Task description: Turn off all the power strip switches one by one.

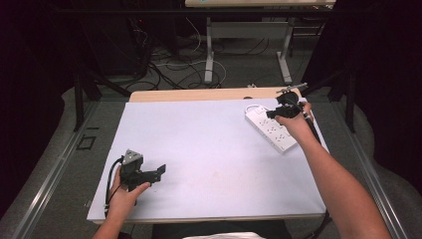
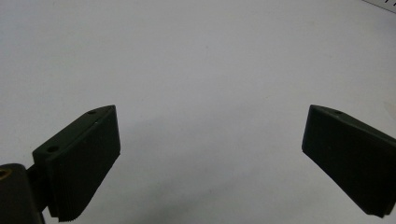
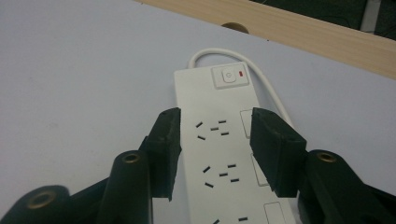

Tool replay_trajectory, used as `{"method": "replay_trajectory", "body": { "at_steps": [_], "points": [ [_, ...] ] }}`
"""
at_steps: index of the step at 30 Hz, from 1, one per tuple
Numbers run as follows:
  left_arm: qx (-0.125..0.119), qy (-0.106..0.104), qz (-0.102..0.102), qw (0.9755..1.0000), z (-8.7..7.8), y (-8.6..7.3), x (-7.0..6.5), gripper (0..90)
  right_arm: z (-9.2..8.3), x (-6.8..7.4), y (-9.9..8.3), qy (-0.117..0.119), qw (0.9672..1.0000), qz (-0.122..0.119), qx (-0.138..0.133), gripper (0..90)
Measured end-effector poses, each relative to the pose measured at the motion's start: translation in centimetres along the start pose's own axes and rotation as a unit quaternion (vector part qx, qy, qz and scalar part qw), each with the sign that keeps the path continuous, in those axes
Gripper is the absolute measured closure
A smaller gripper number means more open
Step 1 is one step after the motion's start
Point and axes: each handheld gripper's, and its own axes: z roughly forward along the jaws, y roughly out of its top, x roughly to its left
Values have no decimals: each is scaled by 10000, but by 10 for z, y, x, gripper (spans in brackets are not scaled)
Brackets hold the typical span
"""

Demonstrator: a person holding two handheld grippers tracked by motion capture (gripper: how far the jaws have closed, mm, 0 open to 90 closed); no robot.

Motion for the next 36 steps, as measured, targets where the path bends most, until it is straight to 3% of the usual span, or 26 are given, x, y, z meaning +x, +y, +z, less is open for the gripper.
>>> {"method": "replay_trajectory", "body": {
  "at_steps": [10, 23, 33, 36],
  "points": [
    [18, 13, 1, 10000, 0, 0, 1, 44, 6, -1, 16, -94, 9999, 84, 83, 636],
    [2, 76, -73, 9999, -4, -4, 3, 46, 24, 3, 34, -26, 9997, -104, 226, 779],
    [26, 153, -83, 9998, -9, -6, 5, 48, 43, -2, 36, 43, 9996, 34, 286, 875],
    [37, 161, -103, 9998, -9, -7, 5, 48, 47, -6, 36, 7, 9994, -33, 346, 891]
  ]
}}
